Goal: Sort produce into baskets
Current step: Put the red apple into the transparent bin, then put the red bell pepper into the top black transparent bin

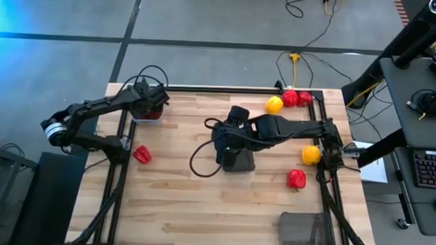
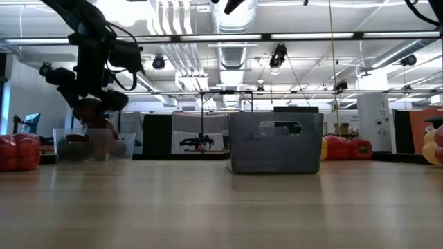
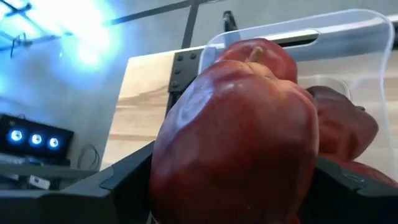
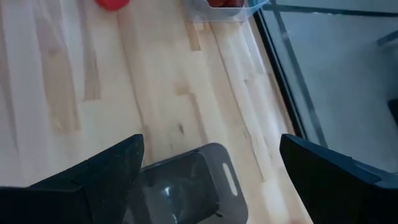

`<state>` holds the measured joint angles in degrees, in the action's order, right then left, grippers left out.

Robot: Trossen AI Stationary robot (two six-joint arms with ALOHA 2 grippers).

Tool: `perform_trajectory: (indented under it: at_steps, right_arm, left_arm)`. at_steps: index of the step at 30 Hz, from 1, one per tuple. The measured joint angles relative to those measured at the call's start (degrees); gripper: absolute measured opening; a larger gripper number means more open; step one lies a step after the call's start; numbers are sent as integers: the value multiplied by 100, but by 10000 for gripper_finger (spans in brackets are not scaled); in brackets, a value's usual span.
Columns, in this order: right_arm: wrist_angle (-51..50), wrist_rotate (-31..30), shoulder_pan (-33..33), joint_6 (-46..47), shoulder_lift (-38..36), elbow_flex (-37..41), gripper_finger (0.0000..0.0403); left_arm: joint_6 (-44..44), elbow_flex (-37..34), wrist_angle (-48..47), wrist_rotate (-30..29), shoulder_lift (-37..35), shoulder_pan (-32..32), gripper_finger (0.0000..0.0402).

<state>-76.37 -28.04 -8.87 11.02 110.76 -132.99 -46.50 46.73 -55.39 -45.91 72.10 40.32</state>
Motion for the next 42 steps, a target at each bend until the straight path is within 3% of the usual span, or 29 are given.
perform_trajectory:
  at_steps: [10,18,23,30,35,42]
  right_arm:
    - [21,-1,322,-227,-28,0,368]
    - [14,-4,490,-515,-61,0,368]
    - [-12,-2,492,-508,-61,0,368]
    - [-12,1,461,-184,-61,0,368]
    - [-13,-3,333,90,-61,2,368]
    - [-21,-4,-69,694,-61,2,368]
  left_arm:
    - [491,147,130,10,241,2,342]
    - [555,581,-265,515,256,-223,351]
    - [787,1105,-1042,1017,-150,-1053,340]
    - [1528,1039,-1467,2824,-659,-3202,335]
    - [1655,976,-2373,2844,-436,-4351,359]
    - [3351,676,-2827,2891,304,-4472,398]
